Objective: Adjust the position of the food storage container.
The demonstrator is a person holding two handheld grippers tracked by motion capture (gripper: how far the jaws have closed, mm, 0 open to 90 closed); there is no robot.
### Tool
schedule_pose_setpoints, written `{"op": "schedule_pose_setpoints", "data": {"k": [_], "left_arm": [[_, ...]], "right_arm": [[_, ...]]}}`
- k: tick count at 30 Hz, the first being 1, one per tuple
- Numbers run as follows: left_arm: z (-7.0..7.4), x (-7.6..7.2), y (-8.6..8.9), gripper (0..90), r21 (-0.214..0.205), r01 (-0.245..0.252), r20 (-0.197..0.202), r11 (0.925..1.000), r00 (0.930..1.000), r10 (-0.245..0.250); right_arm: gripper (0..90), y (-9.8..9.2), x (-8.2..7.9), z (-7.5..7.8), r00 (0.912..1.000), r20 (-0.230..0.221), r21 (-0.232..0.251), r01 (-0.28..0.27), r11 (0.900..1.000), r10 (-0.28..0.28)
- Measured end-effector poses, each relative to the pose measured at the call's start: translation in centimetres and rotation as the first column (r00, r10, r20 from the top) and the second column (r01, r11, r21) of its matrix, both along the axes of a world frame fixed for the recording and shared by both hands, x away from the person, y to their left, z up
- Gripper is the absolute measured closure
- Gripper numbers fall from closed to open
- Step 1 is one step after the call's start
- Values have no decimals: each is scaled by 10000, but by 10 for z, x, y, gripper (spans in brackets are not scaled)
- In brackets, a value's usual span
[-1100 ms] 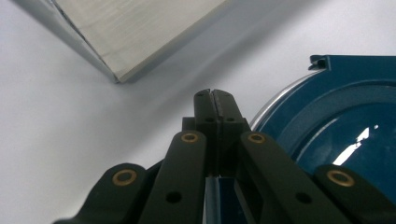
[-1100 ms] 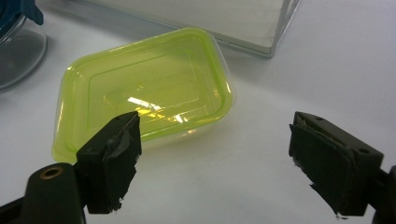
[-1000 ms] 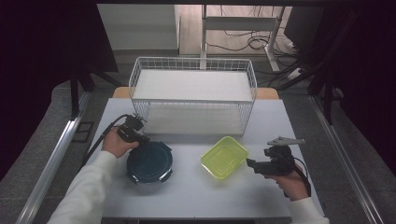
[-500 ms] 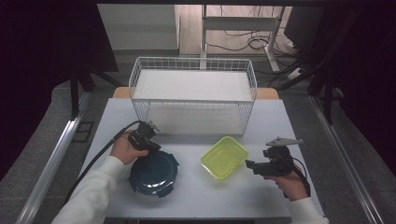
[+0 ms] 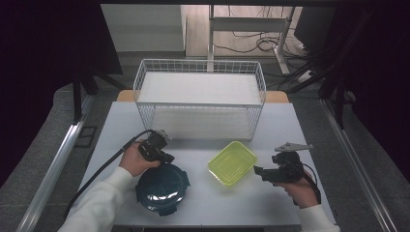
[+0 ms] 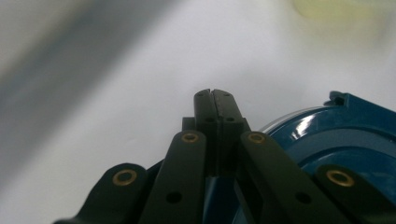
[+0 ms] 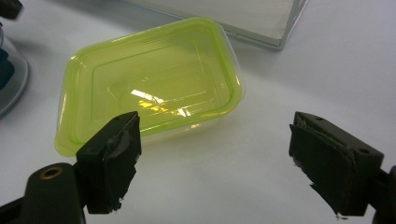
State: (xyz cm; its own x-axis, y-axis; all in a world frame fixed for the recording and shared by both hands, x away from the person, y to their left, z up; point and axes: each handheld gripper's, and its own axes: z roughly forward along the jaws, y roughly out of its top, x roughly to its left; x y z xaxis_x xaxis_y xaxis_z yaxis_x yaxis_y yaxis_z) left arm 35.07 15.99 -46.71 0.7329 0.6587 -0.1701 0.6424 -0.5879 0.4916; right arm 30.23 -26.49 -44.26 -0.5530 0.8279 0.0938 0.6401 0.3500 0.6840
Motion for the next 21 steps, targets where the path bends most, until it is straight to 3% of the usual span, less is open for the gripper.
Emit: {"op": "schedule_pose_setpoints", "data": {"k": [2, 5, 6, 8, 9, 12, 16, 19, 21], "left_arm": [[13, -4, 16, 900, -94, -503, 266, 9987, 9984, 505], [29, -20, 47, 900, -102, -1307, 700, 9914, 9889, 1311], [32, -28, 56, 900, -57, -1581, 827, 9874, 9840, 1581], [33, -35, 65, 900, 110, -1766, 902, 9842, 9804, 1749], [29, -52, 80, 900, 371, -2153, 742, 9758, 9744, 2121], [17, -76, 97, 900, 564, -2651, 427, 9626, 9639, 2629], [-7, -107, 111, 900, 306, -3197, -401, 9470, 9463, 3208], [-22, -121, 104, 900, 93, -3274, -863, 9448, 9411, 3269], [-28, -127, 96, 900, 0, -2992, -1145, 9542, 9479, 2973]], "right_arm": [[169, -1, -1, 1, 10000, 17, 27, 40, 10000, -40], [169, -1, -2, 3, 9999, 120, 52, 37, 10000, -37], [169, -1, -3, 4, 9999, 146, 44, 41, 10000, -41], [168, -1, -3, 4, 9999, 168, 46, 38, 10000, -39], [169, 0, -4, 4, 9998, 180, 44, 30, 10000, -31], [169, 1, -4, 4, 9998, 166, 24, 56, 10000, -56], [169, 4, -4, 4, 9999, 104, -8, 127, 9999, -127], [169, 7, -4, 4, 9999, 132, -35, 99, 9999, -99], [169, 10, -5, 4, 9998, 186, -68, 90, 9999, -89]]}}
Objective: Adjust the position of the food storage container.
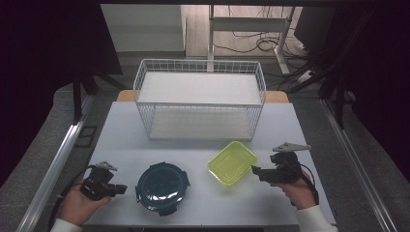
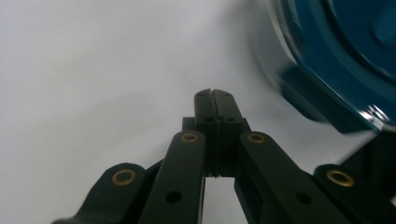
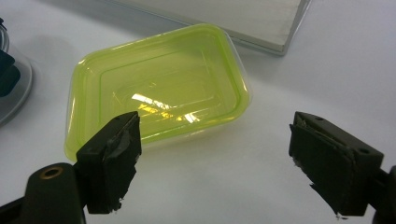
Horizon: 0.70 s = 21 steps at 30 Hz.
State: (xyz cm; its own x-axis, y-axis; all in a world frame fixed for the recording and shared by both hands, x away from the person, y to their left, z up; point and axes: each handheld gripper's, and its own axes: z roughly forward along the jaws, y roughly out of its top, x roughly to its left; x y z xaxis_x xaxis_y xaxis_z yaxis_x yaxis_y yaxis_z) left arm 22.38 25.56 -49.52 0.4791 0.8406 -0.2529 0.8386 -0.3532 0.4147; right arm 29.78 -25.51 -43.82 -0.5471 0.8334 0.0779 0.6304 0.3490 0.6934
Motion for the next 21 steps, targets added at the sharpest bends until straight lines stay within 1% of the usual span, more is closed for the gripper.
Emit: {"op": "schedule_pose_setpoints", "data": {"k": [3, 5, 7, 9, 11, 12, 13, 14, 15, 17, 18, 19, 20, 21], "left_arm": [[-3, -1, -11, 900, -157, 271, -132, 9995, 9995, -273], [-3, 2, -15, 900, -350, 326, -143, 9989, 9993, -331], [-3, 5, -19, 900, -29, 244, -48, 9997, 9997, -244], [-4, 7, -24, 900, 196, 195, -13, 9996, 9998, -195], [-6, 8, -30, 900, 389, 355, -95, 9986, 9993, -351], [-6, 8, -33, 900, 317, 427, -94, 9986, 9991, -424], [-6, 9, -35, 900, 156, 462, -110, 9988, 9989, -461], [-6, 9, -35, 900, 156, 462, -110, 9988, 9989, -461], [-6, 13, -41, 900, -6, 588, -111, 9983, 9982, -588], [-6, 15, -43, 900, 31, 622, -100, 9981, 9980, -622], [-5, 21, -47, 900, 194, 622, 2, 9979, 9981, -622], [-5, 21, -47, 900, 194, 622, 2, 9979, 9981, -622], [-5, 28, -49, 900, 147, 555, 67, 9983, 9984, -556], [-5, 32, -50, 900, 130, 556, 66, 9984, 9984, -557]], "right_arm": [[169, 3, -1, 0, 10000, 40, -66, -70, 10000, 70], [170, 3, 0, -1, 10000, 38, -100, -43, 9999, 43], [170, 1, 0, -1, 10000, 16, -95, 13, 10000, -13], [169, -1, 0, -2, 10000, 6, -81, 80, 9999, -80], [170, -4, -1, -1, 9999, 15, -60, 104, 9999, -104], [170, -5, -1, -1, 9999, 10, -57, 148, 9999, -148], [170, -6, -1, -1, 9998, 37, -43, 193, 9998, -193], [170, -7, -1, -1, 9997, 33, -37, 235, 9997, -235], [170, -8, -2, -1, 9997, 52, -41, 259, 9997, -259], [170, -8, -2, -1, 9996, 54, -43, 262, 9996, -261], [170, -7, -2, -1, 9997, 43, -62, 238, 9997, -238], [170, -7, -2, -1, 9997, 43, -62, 238, 9997, -238], [170, -6, -3, -1, 9998, 48, -65, 185, 9998, -185], [170, -5, -3, -1, 9998, 31, -57, 172, 9998, -172]]}}
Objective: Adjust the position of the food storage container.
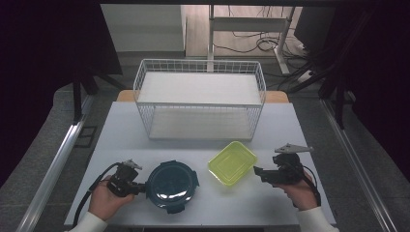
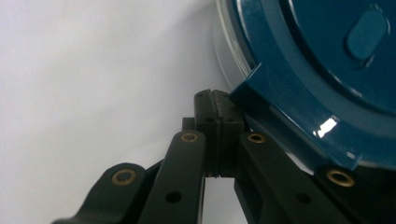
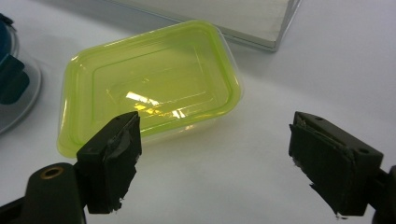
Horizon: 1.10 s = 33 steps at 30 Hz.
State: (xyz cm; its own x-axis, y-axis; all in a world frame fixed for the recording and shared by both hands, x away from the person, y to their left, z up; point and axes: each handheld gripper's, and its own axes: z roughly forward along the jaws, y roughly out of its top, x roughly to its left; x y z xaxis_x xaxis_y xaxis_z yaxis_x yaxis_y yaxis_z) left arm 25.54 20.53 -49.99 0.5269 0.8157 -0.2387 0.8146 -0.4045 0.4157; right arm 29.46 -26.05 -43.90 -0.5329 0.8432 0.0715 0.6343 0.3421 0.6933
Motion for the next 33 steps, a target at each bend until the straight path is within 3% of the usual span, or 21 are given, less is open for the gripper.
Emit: {"op": "schedule_pose_setpoints", "data": {"k": [9, 20, 23, 25, 27, 28, 31, 33], "left_arm": [[-2, 14, -7, 900, -272, -7, -56, 9996, 10000, 6], [-5, 17, -7, 900, -777, -28, -22, 9970, 10000, 26], [-6, 11, 2, 900, -1169, -143, 123, 9930, 9998, 158], [-5, 8, 6, 900, -1157, -276, 300, 9929, 9991, 312], [-1, 3, 17, 900, -1301, -683, 640, 9891, 9950, 771], [4, -2, 27, 900, -1753, -1067, 922, 9787, 9880, 1242], [10, -10, 35, 888, -2233, -1456, 1402, 9638, 9737, 1795], [17, -15, 36, 730, -2448, -1527, 1871, 9575, 9615, 2012]], "right_arm": [[170, 1, -1, 0, 10000, 7, 0, -46, 10000, 46], [170, 5, -3, 4, 9994, 207, 279, -288, 9992, 282], [170, 8, -3, 6, 9993, 281, 225, -233, 9995, 226], [170, 11, -2, 10, 9986, 422, 173, -327, 9993, 319], [170, 14, -3, 16, 9973, 597, 166, -448, 9989, 437], [170, 15, -4, 18, 9963, 712, 183, -495, 9986, 481], [170, 13, -7, 24, 9953, 846, 512, -505, 9974, 461], [170, 12, -9, 25, 9947, 883, 739, -589, 9955, 523]]}}
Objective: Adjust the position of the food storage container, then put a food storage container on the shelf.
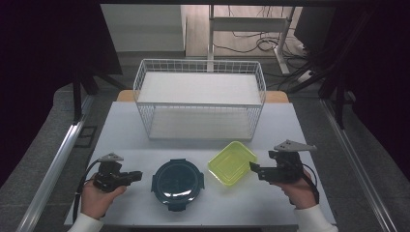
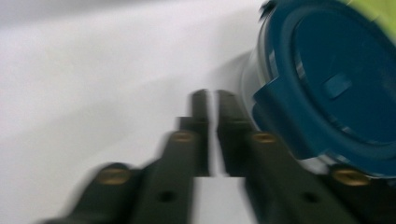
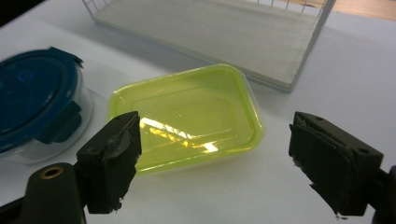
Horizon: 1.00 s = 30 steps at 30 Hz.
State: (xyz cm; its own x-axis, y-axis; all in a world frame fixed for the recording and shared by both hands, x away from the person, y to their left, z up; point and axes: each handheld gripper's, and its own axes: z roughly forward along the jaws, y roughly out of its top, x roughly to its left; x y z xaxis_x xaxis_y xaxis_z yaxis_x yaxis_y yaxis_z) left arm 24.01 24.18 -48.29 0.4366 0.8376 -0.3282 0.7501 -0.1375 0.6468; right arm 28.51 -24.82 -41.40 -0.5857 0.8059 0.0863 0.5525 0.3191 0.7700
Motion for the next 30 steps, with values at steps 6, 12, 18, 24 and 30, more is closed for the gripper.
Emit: {"op": "schedule_pose_setpoints", "data": {"k": [6, 12, 18, 24, 30], "left_arm": [[16, -11, -3, 284, -309, -551, 706, 9980, 9959, 572], [14, -10, -6, 200, -585, -517, 536, 9969, 9971, 548], [19, -8, -6, 104, -989, -688, 553, 9927, 9957, 745], [18, -1, -5, 92, -1771, -389, 260, 9834, 9987, 442], [10, 4, -8, 86, -2217, 32, -165, 9751, 9998, -71]], "right_arm": [[169, 5, -3, 1, 9994, 138, 331, -332, 9989, 327], [167, 9, -3, 1, 9984, 152, 467, -549, 9974, 542], [157, 15, -8, -3, 9979, 141, 1122, -644, 9916, 633], [161, 22, -14, -12, 9979, -456, 1814, -369, 9827, 459], [153, 45, -16, -19, 9843, -1321, 2299, -843, 9696, 1169]]}}
